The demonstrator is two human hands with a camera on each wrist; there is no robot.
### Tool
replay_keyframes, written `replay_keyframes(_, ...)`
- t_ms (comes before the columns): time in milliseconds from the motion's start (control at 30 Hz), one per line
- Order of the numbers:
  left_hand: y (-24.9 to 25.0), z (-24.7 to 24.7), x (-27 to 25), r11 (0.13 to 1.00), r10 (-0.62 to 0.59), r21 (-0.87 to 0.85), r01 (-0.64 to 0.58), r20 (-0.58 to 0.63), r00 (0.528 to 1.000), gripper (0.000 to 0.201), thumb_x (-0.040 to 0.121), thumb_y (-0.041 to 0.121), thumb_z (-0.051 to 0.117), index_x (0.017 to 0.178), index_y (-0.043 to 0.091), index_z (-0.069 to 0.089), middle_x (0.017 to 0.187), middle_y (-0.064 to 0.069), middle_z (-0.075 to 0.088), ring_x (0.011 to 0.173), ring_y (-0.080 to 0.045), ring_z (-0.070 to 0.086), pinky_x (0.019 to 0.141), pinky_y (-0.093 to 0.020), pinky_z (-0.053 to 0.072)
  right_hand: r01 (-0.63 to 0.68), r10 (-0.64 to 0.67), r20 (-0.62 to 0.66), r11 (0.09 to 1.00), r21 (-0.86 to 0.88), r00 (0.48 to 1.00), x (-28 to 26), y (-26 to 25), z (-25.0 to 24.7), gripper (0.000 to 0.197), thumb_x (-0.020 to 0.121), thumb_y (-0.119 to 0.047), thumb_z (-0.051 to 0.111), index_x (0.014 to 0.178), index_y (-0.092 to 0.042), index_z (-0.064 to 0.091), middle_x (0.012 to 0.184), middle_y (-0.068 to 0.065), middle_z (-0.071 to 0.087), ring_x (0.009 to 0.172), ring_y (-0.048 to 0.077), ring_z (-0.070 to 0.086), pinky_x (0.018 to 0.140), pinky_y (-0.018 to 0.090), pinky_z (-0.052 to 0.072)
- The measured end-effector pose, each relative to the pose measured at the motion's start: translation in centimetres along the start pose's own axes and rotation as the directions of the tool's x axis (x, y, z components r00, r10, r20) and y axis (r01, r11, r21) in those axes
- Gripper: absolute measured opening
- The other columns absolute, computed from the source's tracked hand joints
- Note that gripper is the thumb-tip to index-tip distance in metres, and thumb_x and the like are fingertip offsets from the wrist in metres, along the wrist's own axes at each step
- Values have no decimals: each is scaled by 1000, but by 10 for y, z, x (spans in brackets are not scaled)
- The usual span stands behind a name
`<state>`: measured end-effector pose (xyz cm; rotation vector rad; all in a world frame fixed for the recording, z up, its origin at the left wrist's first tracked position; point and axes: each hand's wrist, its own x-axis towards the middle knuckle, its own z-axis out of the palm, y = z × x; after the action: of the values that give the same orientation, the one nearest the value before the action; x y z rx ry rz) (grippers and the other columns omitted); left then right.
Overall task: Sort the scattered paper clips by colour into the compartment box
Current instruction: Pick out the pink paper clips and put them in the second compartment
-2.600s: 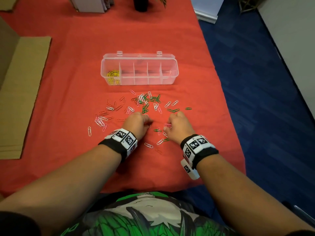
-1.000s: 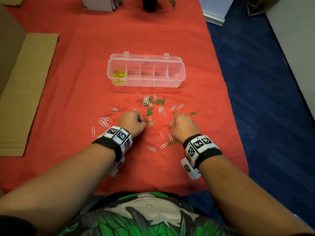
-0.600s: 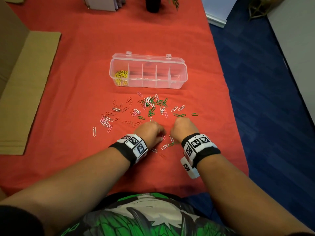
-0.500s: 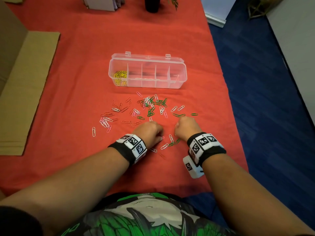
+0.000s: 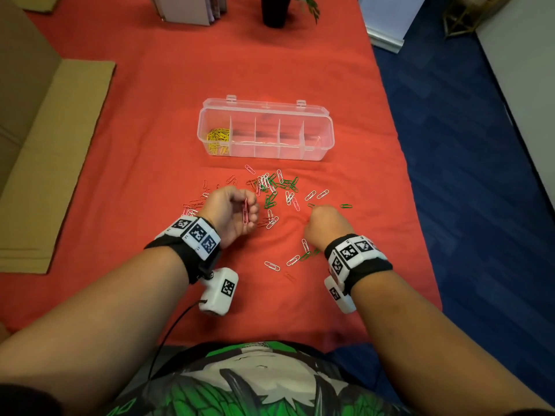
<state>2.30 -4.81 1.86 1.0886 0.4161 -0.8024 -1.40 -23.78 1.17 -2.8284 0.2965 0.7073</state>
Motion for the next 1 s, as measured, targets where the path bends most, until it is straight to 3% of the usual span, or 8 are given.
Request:
replay_keyframes(167, 7, -15, 13, 998, 17, -48, -28, -215, 976, 29, 93, 25, 39, 66, 18, 48, 48, 6, 42, 36, -5, 39, 36, -12, 33, 36, -27, -29, 916, 400, 999, 15, -3, -11, 16, 89, -11, 47, 74, -18, 47, 77, 1, 56, 76, 19, 50, 67, 26, 36)
replay_keyframes(267, 12, -26, 19, 973, 185, 202, -113, -385, 904, 26, 93, 23, 43, 68, 20, 49, 54, 4, 32, 31, -3, 31, 36, -12, 25, -44, 24, 38, 630, 775, 999, 22, -10, -15, 21, 85, 0, 49, 88, -21, 51, 68, -1, 52, 49, 8, 42, 46, 20, 32)
replay_keyframes(367, 16, -38, 22, 779, 419, 623, -77, -424, 803, 23, 84, 28, 60, 63, 21, 55, 58, 4, 50, 49, -12, 46, 53, -22, 40, -176, 19, 180, 322, 930, 983, 25, -14, -17, 24, 87, 5, 38, 84, -12, 54, 62, 1, 44, 40, 5, 40, 34, 15, 32)
replay_keyframes(500, 8, -34, 24, 512, 513, 859, -24, -284, 810, 6, 77, 25, 70, 79, 20, 67, 73, 2, 61, 71, -14, 56, 70, -24, 44, -299, -4, 299, -28, 954, 954, 27, -16, -20, 25, 92, -4, 38, 72, -8, 52, 62, 3, 41, 48, 12, 43, 38, 18, 42)
replay_keyframes(567, 2, -29, 24, 390, 534, 921, 4, -230, 814, 12, 76, 26, 71, 84, 17, 68, 80, 2, 63, 77, -14, 57, 69, -20, 39, -265, 54, 260, 129, 956, 964, 32, -18, -16, 26, 91, 2, 39, 73, -12, 52, 62, 1, 42, 50, 10, 39, 40, 18, 36)
replay_keyframes(700, -4, -29, 24, 281, 535, 958, 53, -203, 820, 11, 78, 20, 69, 87, 16, 68, 98, -2, 71, 86, -18, 61, 72, -20, 40, -99, 101, 21, 875, 473, 995, 40, -19, -13, 20, 91, -19, 47, 81, -8, 60, 82, 12, 60, 81, 25, 58, 72, 30, 45)
replay_keyframes(800, -3, -34, 18, 292, 525, 951, 101, -248, 814, 11, 79, 19, 68, 89, 15, 68, 98, -5, 71, 91, -22, 63, 73, -22, 40, -67, 86, -65, 966, 250, 994, 38, -18, -1, 32, 90, -26, 51, 110, -2, 56, 118, 19, 55, 109, 34, 56, 92, 35, 44)
replay_keyframes(1000, 0, -35, 11, 234, 530, 966, 112, -223, 818, 15, 77, 18, 67, 92, 19, 70, 98, -4, 71, 95, -23, 64, 79, -25, 46, 80, -73, -141, 996, 41, 987, 35, -25, 12, 31, 80, -3, 45, 110, 1, 51, 115, 18, 48, 103, 38, 56, 89, 44, 49)
